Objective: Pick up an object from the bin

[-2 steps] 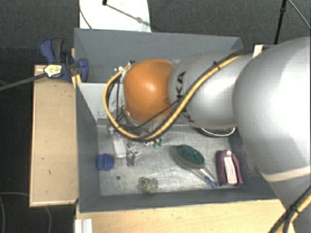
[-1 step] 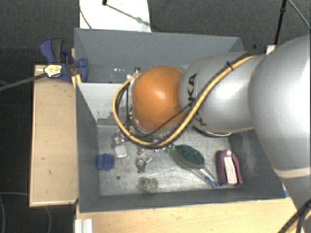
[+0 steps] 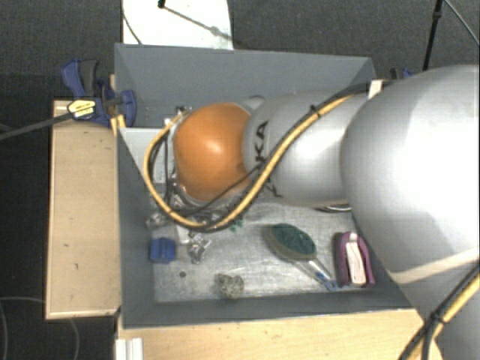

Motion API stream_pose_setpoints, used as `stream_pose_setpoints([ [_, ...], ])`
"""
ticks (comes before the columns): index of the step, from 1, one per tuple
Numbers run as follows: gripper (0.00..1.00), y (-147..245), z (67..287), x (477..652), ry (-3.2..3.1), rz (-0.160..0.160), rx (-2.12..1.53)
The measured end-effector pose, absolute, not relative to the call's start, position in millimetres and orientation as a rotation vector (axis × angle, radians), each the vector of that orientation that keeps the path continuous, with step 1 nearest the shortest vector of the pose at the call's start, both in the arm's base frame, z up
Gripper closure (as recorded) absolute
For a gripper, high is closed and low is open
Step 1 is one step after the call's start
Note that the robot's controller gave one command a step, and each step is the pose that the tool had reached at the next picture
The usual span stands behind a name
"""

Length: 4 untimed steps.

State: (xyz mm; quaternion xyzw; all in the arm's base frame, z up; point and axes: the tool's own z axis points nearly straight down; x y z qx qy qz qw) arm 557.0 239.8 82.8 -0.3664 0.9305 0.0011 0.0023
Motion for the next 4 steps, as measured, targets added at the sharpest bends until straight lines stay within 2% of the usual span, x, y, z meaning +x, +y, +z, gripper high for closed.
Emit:
stream_pose_setpoints([
  [1, 0.0, 250.4, 72.3, 528.7, 2.87, -0.009, -1.267],
  [2, 1.0, 252.4, 72.3, 527.5, 2.875, -0.001, -1.26],
  [3, 0.0, 251.9, 70.3, 526.0, 2.879, -0.002, -1.262],
  [4, 1.0, 252.4, 72.2, 527.0, 2.876, -0.001, -1.262],
])
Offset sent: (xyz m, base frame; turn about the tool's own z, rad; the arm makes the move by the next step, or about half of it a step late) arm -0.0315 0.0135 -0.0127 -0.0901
